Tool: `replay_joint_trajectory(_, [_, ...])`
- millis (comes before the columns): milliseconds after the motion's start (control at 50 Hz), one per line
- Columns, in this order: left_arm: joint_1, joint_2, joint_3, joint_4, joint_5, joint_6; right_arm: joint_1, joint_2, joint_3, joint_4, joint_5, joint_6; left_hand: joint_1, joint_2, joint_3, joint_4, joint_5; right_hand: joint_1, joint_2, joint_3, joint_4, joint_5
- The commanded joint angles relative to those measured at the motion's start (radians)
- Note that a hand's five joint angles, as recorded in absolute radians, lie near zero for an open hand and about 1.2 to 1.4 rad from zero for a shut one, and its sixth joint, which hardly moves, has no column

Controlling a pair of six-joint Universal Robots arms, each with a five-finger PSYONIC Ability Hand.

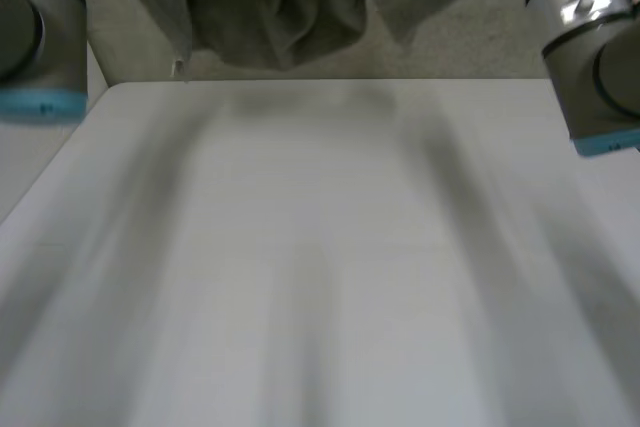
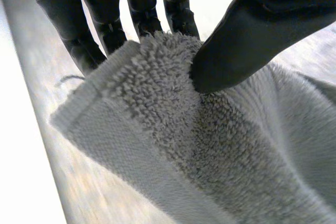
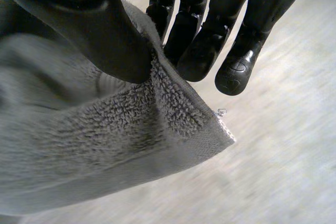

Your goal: Fold the towel.

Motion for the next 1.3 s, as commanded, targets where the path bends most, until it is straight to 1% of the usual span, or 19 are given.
replay_joint_trajectory(20, [0.027,0.042,-0.356,0.029,0.086,-0.019,-0.012,0.048,0.091,0.21,-0.082,-0.014,-0.008,-0.085,-0.15,-0.126,-0.222,0.07,0.084,0.061,0.064,0.081])
replay_joint_trajectory(60, [0.053,0.046,-0.524,0.096,0.136,-0.016,-0.019,0.057,0.132,0.225,-0.094,-0.02,-0.008,-0.085,-0.15,-0.126,-0.222,0.07,0.084,0.061,0.064,0.081])
replay_joint_trajectory(180, [0.068,0.035,-0.743,0.231,0.195,0.004,-0.019,0.108,0.327,0.238,-0.123,-0.132,-0.008,-0.085,-0.15,-0.126,-0.222,0.07,0.084,0.061,0.064,0.081])
replay_joint_trajectory(220, [0.076,0.029,-0.839,0.286,0.219,0.047,-0.016,0.119,0.363,0.239,-0.117,-0.178,-0.008,-0.085,-0.15,-0.126,-0.222,0.07,0.084,0.061,0.064,0.081])
replay_joint_trajectory(340, [0.125,0.044,-0.928,0.288,0.238,0.128,-0.022,0.082,0.461,0.279,-0.099,-0.262,-0.008,-0.085,-0.15,-0.126,-0.222,0.07,0.084,0.061,0.064,0.081])
replay_joint_trajectory(480, [0.179,0.229,-1.025,0.228,0.29,0.159,-0.039,-0.099,0.507,0.44,-0.097,-0.261,-0.008,-0.085,-0.15,-0.126,-0.222,0.07,0.084,0.061,0.064,0.081])
replay_joint_trajectory(640, [0.254,0.419,-1.112,0.123,0.386,0.156,-0.196,-0.303,0.562,0.668,-0.112,-0.268,-0.008,-0.085,-0.15,-0.126,-0.222,0.07,0.084,0.061,0.064,0.081])
replay_joint_trajectory(760, [0.286,0.564,-1.18,0.041,0.48,0.158,-0.243,-0.398,0.574,0.778,-0.128,-0.27,-0.008,-0.085,-0.15,-0.126,-0.222,0.07,0.084,0.061,0.064,0.081])
replay_joint_trajectory(800, [0.298,0.6,-1.197,0.018,0.497,0.158,-0.281,-0.466,0.577,0.834,-0.155,-0.27,-0.008,-0.085,-0.15,-0.126,-0.222,0.07,0.084,0.061,0.064,0.081])
replay_joint_trajectory(880, [0.33,0.69,-1.23,-0.04,0.555,0.159,-0.326,-0.51,0.579,0.865,-0.206,-0.27,-0.008,-0.085,-0.15,-0.126,-0.222,0.07,0.084,0.061,0.064,0.081])
replay_joint_trajectory(920, [0.338,0.7,-1.232,-0.051,0.575,0.161,-0.363,-0.523,0.576,0.874,-0.267,-0.27,-0.008,-0.085,-0.15,-0.126,-0.222,0.07,0.084,0.061,0.064,0.081])
replay_joint_trajectory(1020, [0.375,0.694,-1.224,-0.046,0.632,0.161,-0.378,-0.503,0.57,0.856,-0.323,-0.278,-0.008,-0.085,-0.15,-0.126,-0.222,0.07,0.084,0.061,0.064,0.081])
replay_joint_trajectory(1080, [0.39,0.633,-1.201,-0.025,0.661,0.167,-0.371,-0.44,0.553,0.83,-0.323,-0.298,-0.008,-0.085,-0.15,-0.126,-0.222,0.07,0.084,0.061,0.064,0.081])
replay_joint_trajectory(1100, [0.392,0.566,-1.169,-0.001,0.669,0.167,-0.371,-0.44,0.553,0.83,-0.323,-0.298,-0.008,-0.085,-0.15,-0.126,-0.222,0.07,0.084,0.061,0.064,0.081])
replay_joint_trajectory(1120, [0.392,0.566,-1.169,0.0,0.669,0.167,-0.357,-0.372,0.524,0.805,-0.32,-0.311,-0.008,-0.085,-0.15,-0.126,-0.222,0.07,0.084,0.061,0.064,0.081])
replay_joint_trajectory(1140, [0.381,0.49,-1.131,0.024,0.669,0.168,-0.336,-0.301,0.478,0.789,-0.304,-0.327,-0.008,-0.085,-0.15,-0.126,-0.222,0.07,0.084,0.061,0.064,0.081])
replay_joint_trajectory(1200, [0.364,0.347,-1.041,0.058,0.663,0.167,-0.311,-0.227,0.427,0.784,-0.286,-0.339,-0.008,-0.085,-0.15,-0.126,-0.222,0.07,0.084,0.061,0.064,0.081])
replay_joint_trajectory(1240, [0.347,0.273,-0.982,0.059,0.658,0.167,-0.265,-0.1,0.316,0.785,-0.222,-0.345,-0.008,-0.085,-0.15,-0.126,-0.222,0.07,0.084,0.061,0.064,0.081])
replay_joint_trajectory(1300, [0.308,0.108,-0.84,0.05,0.653,0.167,-0.218,0.029,0.196,0.776,-0.171,-0.348,-0.008,-0.085,-0.15,-0.126,-0.222,0.07,0.084,0.061,0.064,0.081])
